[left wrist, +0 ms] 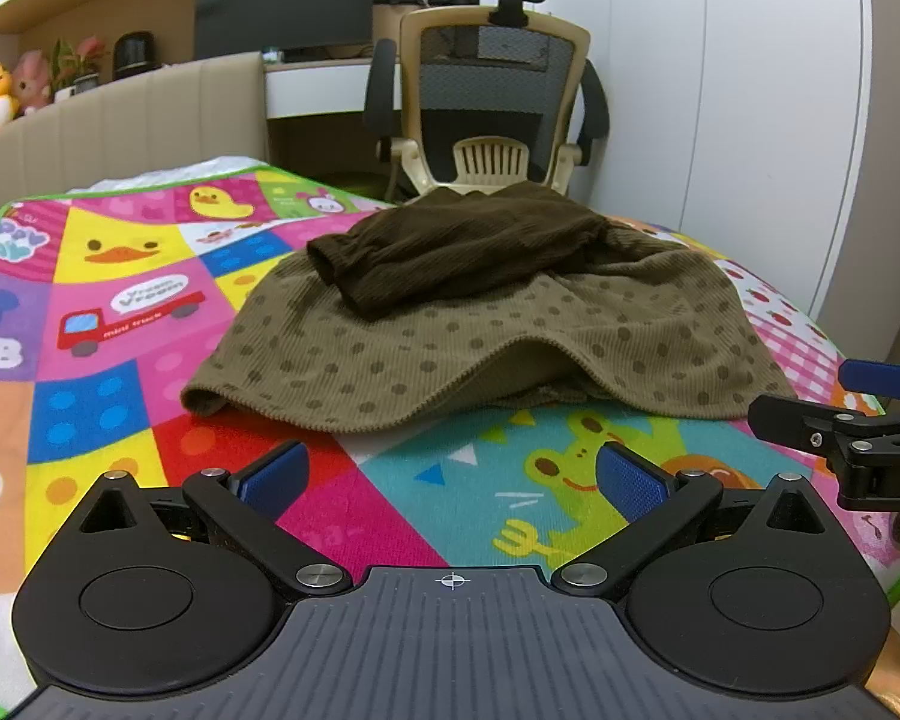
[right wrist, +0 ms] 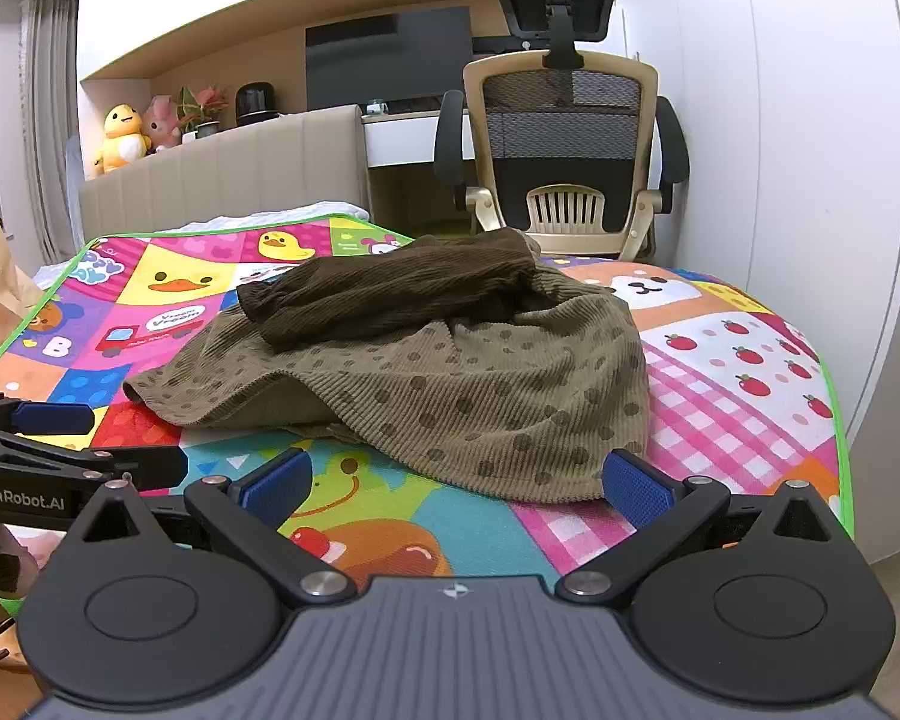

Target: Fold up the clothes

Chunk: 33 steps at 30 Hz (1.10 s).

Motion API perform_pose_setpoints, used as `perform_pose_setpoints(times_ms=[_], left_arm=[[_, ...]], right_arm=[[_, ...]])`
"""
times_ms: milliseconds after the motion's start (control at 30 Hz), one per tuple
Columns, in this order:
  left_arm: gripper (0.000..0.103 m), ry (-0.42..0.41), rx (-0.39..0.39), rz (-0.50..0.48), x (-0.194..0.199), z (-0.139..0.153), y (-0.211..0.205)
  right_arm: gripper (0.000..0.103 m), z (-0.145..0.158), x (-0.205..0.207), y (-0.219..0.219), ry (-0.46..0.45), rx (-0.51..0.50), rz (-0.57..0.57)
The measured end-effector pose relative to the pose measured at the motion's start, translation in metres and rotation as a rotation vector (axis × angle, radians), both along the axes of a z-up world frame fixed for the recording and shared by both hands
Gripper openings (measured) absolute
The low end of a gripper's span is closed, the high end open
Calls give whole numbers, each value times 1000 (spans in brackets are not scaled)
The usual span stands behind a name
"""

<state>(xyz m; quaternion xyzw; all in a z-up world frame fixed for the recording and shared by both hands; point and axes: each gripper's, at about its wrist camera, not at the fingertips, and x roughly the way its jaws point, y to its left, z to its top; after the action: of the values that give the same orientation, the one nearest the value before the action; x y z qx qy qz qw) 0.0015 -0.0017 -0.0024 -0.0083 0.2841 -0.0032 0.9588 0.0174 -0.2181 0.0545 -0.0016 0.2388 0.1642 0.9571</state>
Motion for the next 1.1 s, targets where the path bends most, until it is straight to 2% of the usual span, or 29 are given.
perform_pose_setpoints(times_ms=[1100], left_arm=[[103,1,-10,8,-1,1,1]], right_arm=[[103,-3,2,-2,15,3,-9]])
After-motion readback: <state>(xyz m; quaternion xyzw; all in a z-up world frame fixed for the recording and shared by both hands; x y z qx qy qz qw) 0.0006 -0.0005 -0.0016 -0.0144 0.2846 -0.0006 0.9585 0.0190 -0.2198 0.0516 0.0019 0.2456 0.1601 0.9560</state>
